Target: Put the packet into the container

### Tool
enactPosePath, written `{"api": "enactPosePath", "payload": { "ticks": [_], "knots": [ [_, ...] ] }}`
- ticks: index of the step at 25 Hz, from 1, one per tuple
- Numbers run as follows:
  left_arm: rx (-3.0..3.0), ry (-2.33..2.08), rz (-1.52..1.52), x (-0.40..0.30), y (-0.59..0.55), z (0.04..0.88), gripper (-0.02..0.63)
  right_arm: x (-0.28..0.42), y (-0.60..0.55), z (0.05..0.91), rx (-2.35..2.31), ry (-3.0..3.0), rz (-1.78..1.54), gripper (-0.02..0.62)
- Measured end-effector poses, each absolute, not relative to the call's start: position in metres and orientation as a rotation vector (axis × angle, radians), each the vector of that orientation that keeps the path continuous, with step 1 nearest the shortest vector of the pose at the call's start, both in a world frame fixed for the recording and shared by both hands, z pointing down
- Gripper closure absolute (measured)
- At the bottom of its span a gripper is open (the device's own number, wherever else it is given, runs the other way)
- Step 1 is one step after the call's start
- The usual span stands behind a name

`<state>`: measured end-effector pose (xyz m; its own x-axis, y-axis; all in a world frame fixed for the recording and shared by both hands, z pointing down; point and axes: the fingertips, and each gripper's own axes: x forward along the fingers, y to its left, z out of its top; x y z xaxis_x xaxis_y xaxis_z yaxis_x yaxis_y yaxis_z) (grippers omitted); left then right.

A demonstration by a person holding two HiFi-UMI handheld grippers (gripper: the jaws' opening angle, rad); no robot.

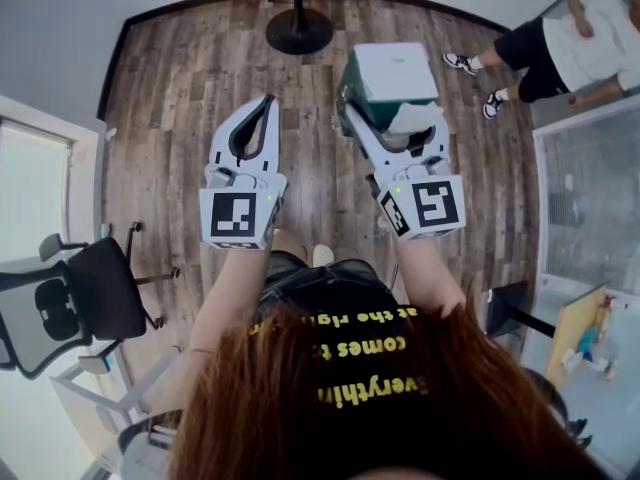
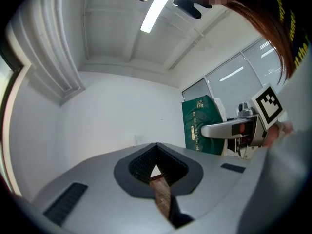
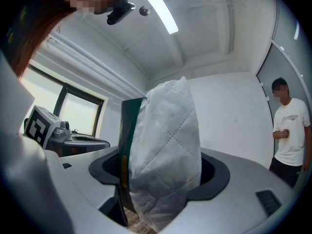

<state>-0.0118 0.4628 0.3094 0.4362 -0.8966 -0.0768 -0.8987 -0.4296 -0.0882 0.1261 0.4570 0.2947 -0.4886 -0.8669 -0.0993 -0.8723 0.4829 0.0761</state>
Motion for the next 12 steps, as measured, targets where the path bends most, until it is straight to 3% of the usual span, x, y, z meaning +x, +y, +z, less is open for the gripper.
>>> {"api": "enactPosePath", "payload": {
  "ticks": [12],
  "knots": [
    [-2.605,1.584,0.005,-0.043,0.39,0.32,0.606,0.097,0.388,0.296,-1.611,2.642,0.184,0.227]
  ]
}}
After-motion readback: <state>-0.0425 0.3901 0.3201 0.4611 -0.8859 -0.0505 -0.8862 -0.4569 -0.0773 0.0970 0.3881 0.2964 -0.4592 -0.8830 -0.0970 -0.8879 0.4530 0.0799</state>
